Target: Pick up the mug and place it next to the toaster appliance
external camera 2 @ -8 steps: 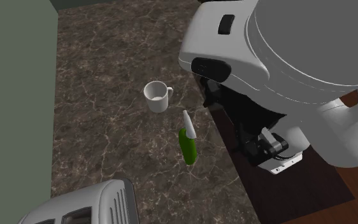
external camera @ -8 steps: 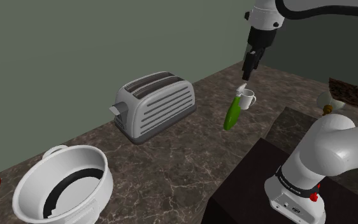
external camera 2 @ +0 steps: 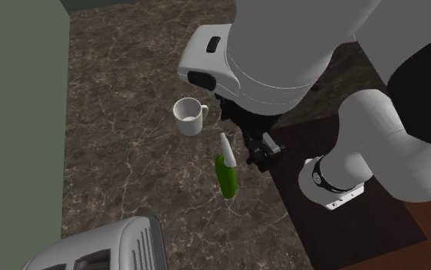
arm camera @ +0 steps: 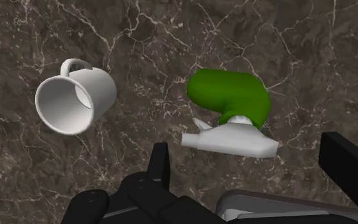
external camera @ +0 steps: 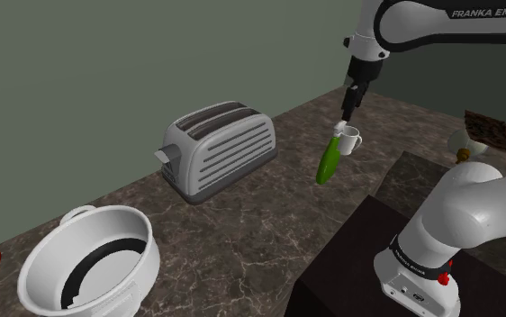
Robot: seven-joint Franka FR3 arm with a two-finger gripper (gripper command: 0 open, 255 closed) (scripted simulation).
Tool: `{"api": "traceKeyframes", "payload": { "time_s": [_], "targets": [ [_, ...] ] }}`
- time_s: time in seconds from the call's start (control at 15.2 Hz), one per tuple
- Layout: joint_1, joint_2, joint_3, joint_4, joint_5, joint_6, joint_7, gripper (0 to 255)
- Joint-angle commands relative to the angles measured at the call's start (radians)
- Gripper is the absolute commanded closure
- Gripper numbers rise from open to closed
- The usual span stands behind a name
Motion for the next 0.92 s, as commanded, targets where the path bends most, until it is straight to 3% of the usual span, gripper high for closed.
{"api": "traceKeyframes", "payload": {
  "time_s": [0.0,0.86],
  "targets": [
    [-0.013,0.030,-0.041,-0.024,-0.022,0.055,-0.038,0],
    [-0.070,0.367,-0.289,-0.042,-0.087,0.406,-0.276,0]
  ]
}}
